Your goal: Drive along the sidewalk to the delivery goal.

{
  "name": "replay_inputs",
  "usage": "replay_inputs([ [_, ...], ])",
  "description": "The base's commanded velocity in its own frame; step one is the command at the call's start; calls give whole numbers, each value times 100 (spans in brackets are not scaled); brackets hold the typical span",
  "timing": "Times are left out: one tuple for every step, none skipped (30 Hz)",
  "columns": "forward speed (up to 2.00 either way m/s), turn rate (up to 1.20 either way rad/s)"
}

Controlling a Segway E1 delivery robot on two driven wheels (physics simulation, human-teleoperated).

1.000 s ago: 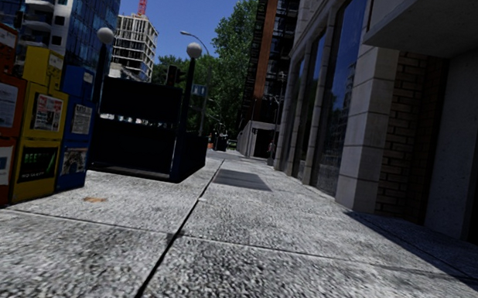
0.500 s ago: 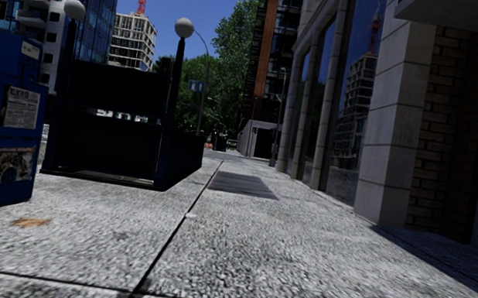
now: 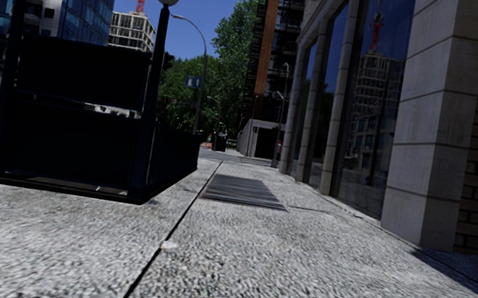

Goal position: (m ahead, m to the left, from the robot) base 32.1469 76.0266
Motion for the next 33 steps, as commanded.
replay_inputs([
  [200,0],
  [200,0],
  [200,0],
  [200,0],
  [200,0],
  [200,0],
  [200,0],
  [200,0],
  [200,0],
  [200,0],
  [200,0],
  [200,0],
  [200,0],
  [200,0],
  [200,0],
  [200,0],
  [200,0],
  [200,0],
  [200,0],
  [200,0],
  [200,0],
  [200,0],
  [200,0],
  [200,0],
  [200,0],
  [200,0],
  [200,0],
  [200,0],
  [200,0],
  [200,0],
  [200,0],
  [200,0],
  [200,0],
])
